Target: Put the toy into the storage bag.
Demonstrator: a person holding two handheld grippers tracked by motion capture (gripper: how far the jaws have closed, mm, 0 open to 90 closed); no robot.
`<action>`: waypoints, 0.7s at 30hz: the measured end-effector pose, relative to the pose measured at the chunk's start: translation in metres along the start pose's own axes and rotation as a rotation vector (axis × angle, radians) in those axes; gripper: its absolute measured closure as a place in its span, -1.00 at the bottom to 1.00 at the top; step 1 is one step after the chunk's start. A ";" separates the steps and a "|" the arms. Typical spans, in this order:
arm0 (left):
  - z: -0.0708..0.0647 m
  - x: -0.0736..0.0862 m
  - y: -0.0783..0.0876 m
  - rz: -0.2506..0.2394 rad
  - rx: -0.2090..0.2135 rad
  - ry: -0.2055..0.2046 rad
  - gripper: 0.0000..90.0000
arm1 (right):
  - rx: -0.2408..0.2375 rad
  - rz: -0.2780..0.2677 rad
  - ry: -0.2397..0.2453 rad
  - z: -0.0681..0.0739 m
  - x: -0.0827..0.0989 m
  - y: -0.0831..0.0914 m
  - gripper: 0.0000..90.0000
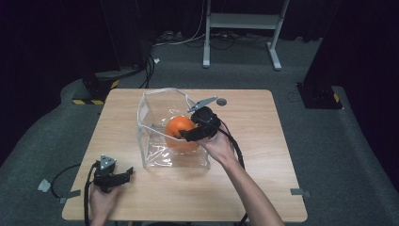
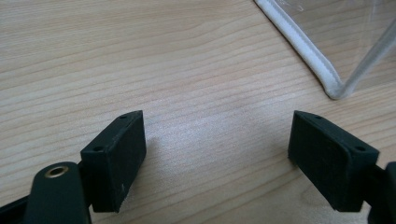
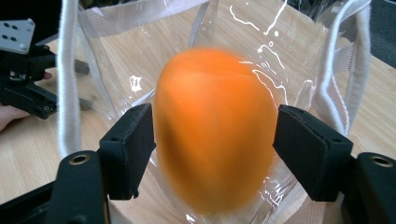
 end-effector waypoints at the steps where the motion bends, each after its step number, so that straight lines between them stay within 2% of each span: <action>1: 0.000 0.000 0.000 -0.001 0.000 0.000 -0.57 | -0.002 0.001 -0.004 0.000 0.000 0.001 -0.35; 4: 0.000 0.000 0.000 0.000 -0.002 -0.002 -0.57 | -0.009 0.000 0.000 -0.001 0.002 0.001 -0.35; 10: 0.000 0.000 0.000 -0.002 -0.002 -0.001 -0.57 | -0.018 -0.037 -0.008 -0.001 0.004 0.005 -0.34; 21: 0.000 0.000 0.000 -0.001 -0.002 -0.001 -0.58 | -0.010 -0.115 -0.037 -0.006 0.006 0.024 -0.31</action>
Point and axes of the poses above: each handheld gripper's, and its own axes: y roughly backward along the jaws, x roughly out of its underside, z roughly to its left, the point moved 3 cm from there along -y, roughly forward along the jaws, and after that the axes turned 11 degrees about x, right-handed, at the moved point
